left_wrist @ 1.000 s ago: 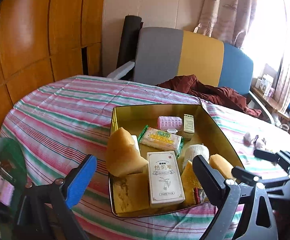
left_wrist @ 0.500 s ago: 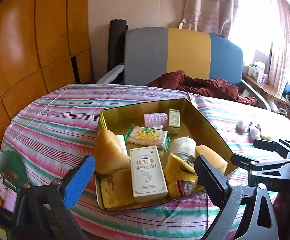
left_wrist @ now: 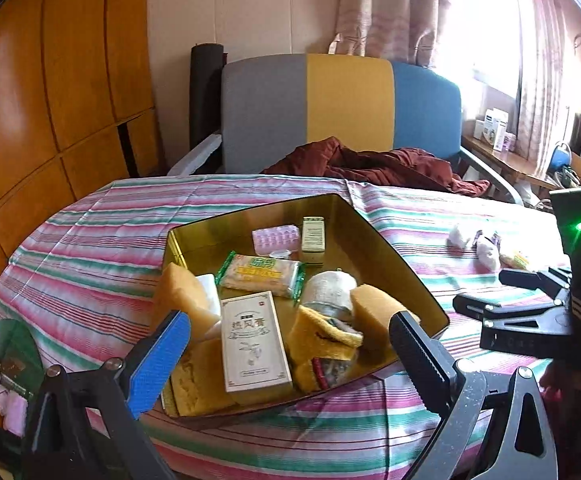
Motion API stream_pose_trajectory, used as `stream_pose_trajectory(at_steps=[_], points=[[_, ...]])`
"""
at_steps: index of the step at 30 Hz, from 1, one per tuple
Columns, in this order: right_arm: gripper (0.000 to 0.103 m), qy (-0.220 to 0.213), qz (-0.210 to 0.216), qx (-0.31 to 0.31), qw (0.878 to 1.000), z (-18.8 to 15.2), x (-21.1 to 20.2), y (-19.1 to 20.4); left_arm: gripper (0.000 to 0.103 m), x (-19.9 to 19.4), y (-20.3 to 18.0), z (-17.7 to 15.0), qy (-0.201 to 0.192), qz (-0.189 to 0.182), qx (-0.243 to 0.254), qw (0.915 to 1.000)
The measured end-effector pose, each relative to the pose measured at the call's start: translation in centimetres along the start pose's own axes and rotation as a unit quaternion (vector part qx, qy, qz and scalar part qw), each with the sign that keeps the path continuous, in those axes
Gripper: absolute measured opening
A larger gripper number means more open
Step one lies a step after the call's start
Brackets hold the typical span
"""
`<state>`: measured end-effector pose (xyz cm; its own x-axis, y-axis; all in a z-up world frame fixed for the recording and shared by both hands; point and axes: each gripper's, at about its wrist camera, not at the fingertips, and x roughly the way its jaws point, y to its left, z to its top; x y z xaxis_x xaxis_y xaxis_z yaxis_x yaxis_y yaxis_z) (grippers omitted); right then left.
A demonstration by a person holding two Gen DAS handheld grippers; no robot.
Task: Organize objects
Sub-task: 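Open both grippers in the tray and withdraw toward the remaining items, then grasp a plastic-wrapped white bundle with the left gripper while the right gripper approaches another cracker pack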
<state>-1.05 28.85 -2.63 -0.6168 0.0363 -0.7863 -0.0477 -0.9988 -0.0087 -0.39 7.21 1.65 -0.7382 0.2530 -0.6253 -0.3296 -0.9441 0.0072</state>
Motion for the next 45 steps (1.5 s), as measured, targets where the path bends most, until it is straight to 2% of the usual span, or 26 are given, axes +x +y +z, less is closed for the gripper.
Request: stream_pose_trajectory(at_steps=[8, 15, 19, 24, 29, 34, 36, 39, 45], points=[[0.085, 0.000, -0.056, -0.015, 0.998, 0.2, -0.1, -2.1, 0.101, 0.6, -0.6, -0.2, 0.014, -0.014, 0.002, 0.9998], [0.085, 0.011, -0.075, -0.031, 0.997, 0.1, 0.3, -4.3, 0.101, 0.9, -0.9, 0.0, 0.018, -0.018, 0.004, 0.9997], [0.085, 0.024, -0.082, -0.028, 0.996, 0.4, 0.8, -7.1, 0.101, 1.1, -1.2, 0.0, 0.022, -0.020, 0.006, 0.9995], [0.085, 0.038, -0.103, 0.025, 0.994, 1.3, 1.7, -13.3, 0.101, 1.6, -1.6, 0.2, 0.029, -0.024, 0.010, 0.9992], [0.085, 0.066, -0.137, 0.077, 0.985, 1.9, 3.8, -20.0, 0.101, 2.1, -2.6, 0.7, 0.033, -0.033, 0.023, 0.9987], [0.085, 0.078, -0.139, 0.151, 0.976, 0.3, 5.8, -24.8, 0.101, 2.7, -4.4, 1.6, 0.035, -0.041, 0.043, 0.9976], [0.085, 0.100, -0.138, 0.186, 0.968, -0.5, 6.4, -26.3, 0.101, 3.1, -5.2, 2.1, 0.038, -0.050, 0.048, 0.9969], [0.085, 0.088, -0.135, 0.212, 0.964, -0.6, 5.8, -27.4, 0.101, 3.9, -7.0, 2.9, 0.042, -0.070, 0.058, 0.9950], [0.085, 0.097, -0.138, 0.236, 0.957, -0.9, 5.7, -28.2, 0.101, 5.5, -11.8, 4.8, 0.041, -0.108, 0.096, 0.9886]])
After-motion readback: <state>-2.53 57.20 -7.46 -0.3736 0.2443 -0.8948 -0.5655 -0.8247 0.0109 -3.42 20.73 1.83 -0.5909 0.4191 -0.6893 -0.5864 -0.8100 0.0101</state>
